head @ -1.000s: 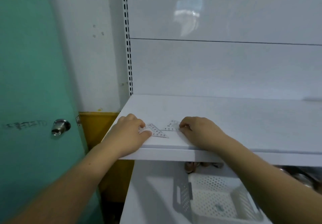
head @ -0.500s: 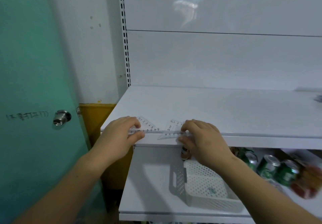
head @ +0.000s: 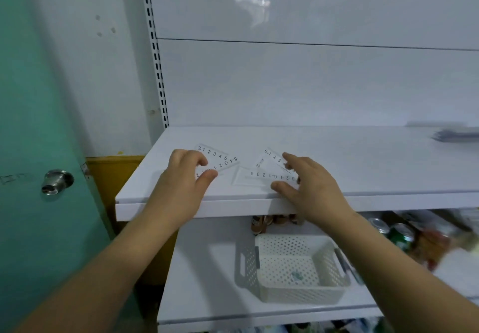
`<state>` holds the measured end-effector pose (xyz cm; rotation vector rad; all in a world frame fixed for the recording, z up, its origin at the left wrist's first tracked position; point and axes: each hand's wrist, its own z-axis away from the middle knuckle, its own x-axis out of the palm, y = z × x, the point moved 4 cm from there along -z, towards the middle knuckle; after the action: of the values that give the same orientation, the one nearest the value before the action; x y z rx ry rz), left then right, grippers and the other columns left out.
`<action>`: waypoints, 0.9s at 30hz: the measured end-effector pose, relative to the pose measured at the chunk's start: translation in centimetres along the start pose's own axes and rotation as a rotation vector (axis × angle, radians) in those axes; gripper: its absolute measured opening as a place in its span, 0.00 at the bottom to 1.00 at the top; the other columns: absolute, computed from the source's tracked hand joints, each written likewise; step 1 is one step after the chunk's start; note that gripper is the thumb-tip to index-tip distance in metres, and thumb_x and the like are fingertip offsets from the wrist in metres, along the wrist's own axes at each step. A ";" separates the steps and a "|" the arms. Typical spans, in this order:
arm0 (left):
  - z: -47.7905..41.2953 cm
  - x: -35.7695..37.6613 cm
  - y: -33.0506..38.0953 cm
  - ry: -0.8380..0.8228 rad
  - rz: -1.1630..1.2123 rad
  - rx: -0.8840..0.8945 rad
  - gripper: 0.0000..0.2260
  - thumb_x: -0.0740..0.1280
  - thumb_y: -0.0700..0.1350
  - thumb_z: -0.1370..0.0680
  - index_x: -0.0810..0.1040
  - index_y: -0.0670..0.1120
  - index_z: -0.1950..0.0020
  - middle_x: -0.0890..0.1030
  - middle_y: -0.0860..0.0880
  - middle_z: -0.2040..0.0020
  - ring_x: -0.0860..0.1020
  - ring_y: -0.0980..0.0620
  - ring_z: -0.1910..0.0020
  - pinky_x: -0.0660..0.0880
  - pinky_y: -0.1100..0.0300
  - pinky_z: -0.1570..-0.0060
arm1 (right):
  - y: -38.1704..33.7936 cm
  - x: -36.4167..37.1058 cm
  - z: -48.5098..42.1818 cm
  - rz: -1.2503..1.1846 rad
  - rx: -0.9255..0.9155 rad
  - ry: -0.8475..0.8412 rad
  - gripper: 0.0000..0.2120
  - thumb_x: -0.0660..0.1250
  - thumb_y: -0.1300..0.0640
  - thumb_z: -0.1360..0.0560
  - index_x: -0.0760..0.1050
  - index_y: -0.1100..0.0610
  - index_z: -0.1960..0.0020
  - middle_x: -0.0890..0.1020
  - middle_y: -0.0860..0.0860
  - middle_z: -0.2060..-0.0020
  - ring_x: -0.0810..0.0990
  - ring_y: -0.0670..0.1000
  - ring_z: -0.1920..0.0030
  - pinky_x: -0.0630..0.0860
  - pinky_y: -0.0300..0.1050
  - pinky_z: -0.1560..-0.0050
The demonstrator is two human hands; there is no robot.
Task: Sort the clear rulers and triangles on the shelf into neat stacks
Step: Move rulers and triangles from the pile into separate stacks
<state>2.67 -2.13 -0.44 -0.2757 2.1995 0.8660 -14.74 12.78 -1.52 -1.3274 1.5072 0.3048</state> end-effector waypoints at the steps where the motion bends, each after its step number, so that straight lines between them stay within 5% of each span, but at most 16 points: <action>1: -0.4 0.8 0.8 -0.017 0.032 0.005 0.13 0.64 0.51 0.22 0.70 0.47 0.41 0.68 0.51 0.42 0.69 0.56 0.50 0.64 0.63 0.50 | 0.8 -0.7 0.0 0.010 0.016 0.003 0.31 0.65 0.44 0.25 0.59 0.49 0.25 0.72 0.46 0.37 0.71 0.47 0.42 0.66 0.41 0.42; 13: -1.0 14.6 23.5 -0.276 0.250 0.241 0.30 0.65 0.49 0.22 0.55 0.53 0.24 0.66 0.53 0.41 0.70 0.54 0.50 0.64 0.63 0.48 | 19.3 -18.0 6.8 0.106 0.266 0.147 0.29 0.65 0.43 0.25 0.62 0.48 0.27 0.75 0.48 0.40 0.71 0.45 0.48 0.68 0.43 0.46; 20: 0.7 25.5 39.6 -0.390 0.306 0.297 0.28 0.62 0.49 0.21 0.54 0.48 0.24 0.68 0.48 0.37 0.70 0.53 0.50 0.64 0.61 0.48 | 32.3 -29.4 13.0 0.164 0.411 0.186 0.30 0.65 0.45 0.24 0.62 0.51 0.26 0.75 0.51 0.36 0.74 0.51 0.40 0.71 0.46 0.41; 27: -1.0 31.9 46.9 -0.394 0.274 0.312 0.24 0.63 0.52 0.21 0.61 0.51 0.27 0.73 0.48 0.33 0.74 0.47 0.40 0.69 0.55 0.41 | 42.1 -34.8 14.4 0.173 0.520 0.206 0.30 0.66 0.44 0.25 0.63 0.51 0.27 0.75 0.51 0.37 0.76 0.52 0.43 0.76 0.47 0.46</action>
<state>-40.68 34.43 0.89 0.3284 1.9816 0.6385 -48.37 57.97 2.69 -0.8346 1.7294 -0.1191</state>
